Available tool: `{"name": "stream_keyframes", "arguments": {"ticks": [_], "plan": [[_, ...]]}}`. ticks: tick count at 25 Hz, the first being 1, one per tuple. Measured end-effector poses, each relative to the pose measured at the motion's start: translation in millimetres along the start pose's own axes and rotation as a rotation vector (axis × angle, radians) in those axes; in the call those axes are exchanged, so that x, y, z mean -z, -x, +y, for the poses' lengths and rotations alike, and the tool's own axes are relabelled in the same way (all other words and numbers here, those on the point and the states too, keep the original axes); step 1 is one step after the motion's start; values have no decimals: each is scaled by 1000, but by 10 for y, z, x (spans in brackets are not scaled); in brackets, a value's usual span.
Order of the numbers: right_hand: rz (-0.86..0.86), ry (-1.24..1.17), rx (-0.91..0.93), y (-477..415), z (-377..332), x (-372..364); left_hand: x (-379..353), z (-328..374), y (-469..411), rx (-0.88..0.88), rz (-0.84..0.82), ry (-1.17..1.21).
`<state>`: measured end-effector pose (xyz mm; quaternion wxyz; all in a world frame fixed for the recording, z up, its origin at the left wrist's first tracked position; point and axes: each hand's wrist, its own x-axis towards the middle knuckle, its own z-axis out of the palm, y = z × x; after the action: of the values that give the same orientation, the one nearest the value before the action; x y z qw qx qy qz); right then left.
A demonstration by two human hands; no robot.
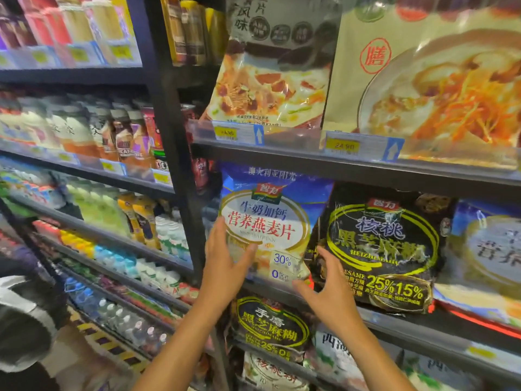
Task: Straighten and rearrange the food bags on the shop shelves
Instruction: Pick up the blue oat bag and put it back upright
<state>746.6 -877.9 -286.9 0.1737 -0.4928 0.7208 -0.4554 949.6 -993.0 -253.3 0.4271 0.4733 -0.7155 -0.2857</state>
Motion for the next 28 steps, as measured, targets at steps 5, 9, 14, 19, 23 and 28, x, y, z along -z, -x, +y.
{"name": "stream_keyframes", "arguments": {"ticks": [5,9,14,19,23,28], "plan": [[39,-103,-122,-124,-90,-268,-75,-128,-455,130,-14,137],[76,-47,-139,-227,-154,-426,-176,-353,-691,254,-57,192],[45,26,-185,-328,-154,-525,-143,-299,-699,269,-89,224],[133,88,-143,-348,-140,-611,-200,-333,-687,274,-61,213],[161,84,-145,-347,-174,-629,-204,-294,-679,245,-47,202],[236,70,-114,-355,-331,-521,-237,-251,-789,261,-73,185]]}}
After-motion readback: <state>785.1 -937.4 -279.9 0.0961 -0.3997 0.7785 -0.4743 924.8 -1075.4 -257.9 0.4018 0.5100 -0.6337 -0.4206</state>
